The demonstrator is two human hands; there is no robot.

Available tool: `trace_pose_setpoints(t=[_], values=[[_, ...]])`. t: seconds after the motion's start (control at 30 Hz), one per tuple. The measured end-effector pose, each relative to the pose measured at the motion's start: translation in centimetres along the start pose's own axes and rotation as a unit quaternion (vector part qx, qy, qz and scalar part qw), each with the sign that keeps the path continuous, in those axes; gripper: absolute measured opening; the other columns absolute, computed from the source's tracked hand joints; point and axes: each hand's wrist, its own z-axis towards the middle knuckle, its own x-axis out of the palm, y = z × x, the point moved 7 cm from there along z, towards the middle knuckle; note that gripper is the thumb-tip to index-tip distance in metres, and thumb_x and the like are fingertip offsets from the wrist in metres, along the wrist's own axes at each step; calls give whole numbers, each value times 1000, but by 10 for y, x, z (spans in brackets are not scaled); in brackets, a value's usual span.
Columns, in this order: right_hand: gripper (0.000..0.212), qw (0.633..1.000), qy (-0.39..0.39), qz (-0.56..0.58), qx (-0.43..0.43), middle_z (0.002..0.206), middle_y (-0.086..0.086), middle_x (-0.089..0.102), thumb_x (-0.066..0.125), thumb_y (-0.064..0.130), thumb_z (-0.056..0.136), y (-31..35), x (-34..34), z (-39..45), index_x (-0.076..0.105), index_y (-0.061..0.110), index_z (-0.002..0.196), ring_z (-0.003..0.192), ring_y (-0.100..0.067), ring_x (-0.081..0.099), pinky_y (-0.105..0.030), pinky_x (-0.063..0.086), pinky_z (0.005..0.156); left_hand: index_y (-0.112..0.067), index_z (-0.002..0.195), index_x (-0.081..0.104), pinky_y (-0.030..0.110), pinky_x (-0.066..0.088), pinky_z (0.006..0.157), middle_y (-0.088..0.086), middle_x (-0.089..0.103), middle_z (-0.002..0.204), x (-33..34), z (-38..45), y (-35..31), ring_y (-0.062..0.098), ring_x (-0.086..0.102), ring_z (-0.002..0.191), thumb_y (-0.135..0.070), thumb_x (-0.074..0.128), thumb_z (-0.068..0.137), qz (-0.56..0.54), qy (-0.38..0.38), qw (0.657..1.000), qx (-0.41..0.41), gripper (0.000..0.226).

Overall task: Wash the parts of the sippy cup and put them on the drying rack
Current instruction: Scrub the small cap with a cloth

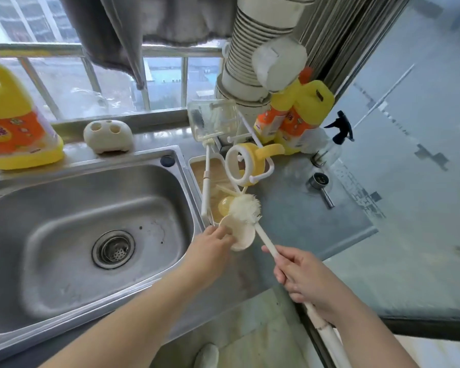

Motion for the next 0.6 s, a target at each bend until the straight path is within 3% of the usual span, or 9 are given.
trace_pose_setpoints(t=[0.07,0.13,0.23,0.33,0.47,0.53,0.6], values=[[24,1000,1,-2,3,58,0,45,42,15,101,-9,-12,-2,60,19,116,40,-6,23,-14,19,36,-22,69,70,24,50,49,-7,64,75,5,1,-2,21,57,58,-18,69,66,-2,-5,1000,-6,6],[24,1000,7,-8,-3,59,0,46,43,16,101,-14,-21,-3,60,20,116,41,-6,24,-15,19,37,-25,68,68,21,45,53,-10,62,74,4,2,-3,20,56,60,-13,80,64,-25,-35,999,-15,17],[24,999,18,-26,-22,59,1,46,44,17,101,-8,-31,-6,61,23,116,42,-7,24,-15,20,38,-26,79,60,13,36,64,-15,54,93,-13,-1,-11,19,57,68,-7,69,70,-110,-70,991,-22,23],[24,995,35,-67,-66,59,1,48,44,18,100,14,-31,-7,62,26,115,39,-6,26,-16,23,37,-25,82,56,8,36,73,-9,44,111,-46,-8,-10,17,61,74,-4,76,73,-143,-100,983,-51,31],[25,980,88,-134,-117,55,2,49,44,16,99,51,-2,-8,62,29,112,36,-6,30,-16,27,36,-29,81,63,4,35,89,-3,42,127,-110,-33,9,5,57,105,-26,73,76,-209,-154,961,-95,11],[26,967,132,-166,-139,55,1,50,45,16,99,67,25,-9,62,31,112,38,-6,33,-15,29,39,-43,80,60,6,36,90,-14,35,132,-138,-53,23,-4,48,112,-42,73,71,-235,-166,948,-136,16],[25,955,163,-203,-141,56,2,53,47,21,98,75,55,-10,61,36,112,41,-4,39,-14,32,44,-39,78,55,9,39,88,-29,29,129,-158,-76,39,-7,44,113,-55,74,62,-240,-167,940,-178,30]])
